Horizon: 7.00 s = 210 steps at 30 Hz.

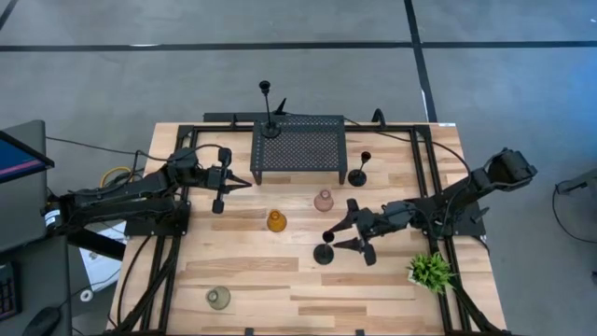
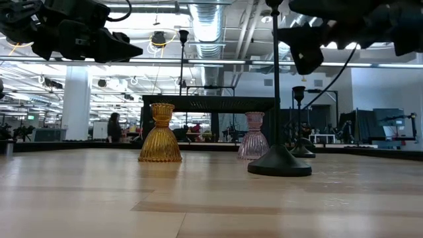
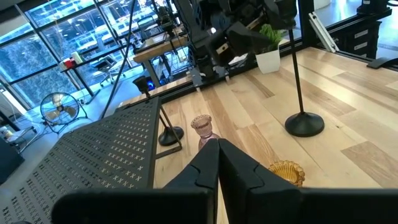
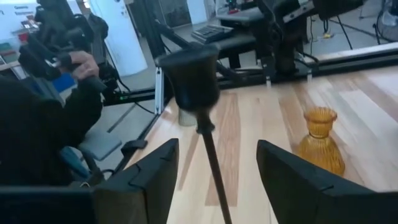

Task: Pick & Place candle stick holders
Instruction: Put the bottom black candle holder on the shelf, then put the black candle holder on the shelf

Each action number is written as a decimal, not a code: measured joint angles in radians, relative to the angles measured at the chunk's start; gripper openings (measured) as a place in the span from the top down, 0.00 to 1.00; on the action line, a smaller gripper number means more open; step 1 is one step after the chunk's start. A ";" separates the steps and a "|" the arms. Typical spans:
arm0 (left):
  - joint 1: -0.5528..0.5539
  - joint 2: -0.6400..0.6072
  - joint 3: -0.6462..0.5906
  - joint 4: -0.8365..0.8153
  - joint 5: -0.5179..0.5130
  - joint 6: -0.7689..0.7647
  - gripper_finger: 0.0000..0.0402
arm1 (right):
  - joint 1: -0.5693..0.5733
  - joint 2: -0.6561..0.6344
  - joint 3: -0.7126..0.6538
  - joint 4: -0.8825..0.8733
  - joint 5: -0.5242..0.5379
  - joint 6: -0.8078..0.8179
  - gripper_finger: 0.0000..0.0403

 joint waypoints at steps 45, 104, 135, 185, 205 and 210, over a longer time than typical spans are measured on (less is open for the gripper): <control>0.000 0.000 0.000 0.000 0.000 0.000 0.98 | -0.053 -0.075 0.165 -0.308 0.075 -0.008 0.96; 0.000 0.000 0.000 0.001 0.000 0.000 0.98 | -1.016 0.100 0.793 -0.778 -0.315 -0.225 0.96; 0.000 0.000 0.000 0.008 0.000 0.000 0.99 | -1.050 0.100 0.793 -0.802 -0.311 -0.197 0.90; 0.000 0.000 0.000 0.008 0.000 0.000 0.99 | -1.050 -0.032 0.793 -0.767 -0.311 -0.245 0.42; 0.000 0.000 0.000 0.008 0.000 0.000 0.98 | -0.987 -0.305 0.793 -1.360 -0.314 -0.279 0.42; 0.000 0.000 0.000 0.008 0.000 0.000 0.99 | -0.909 -0.309 0.793 -1.566 -0.312 -0.272 0.42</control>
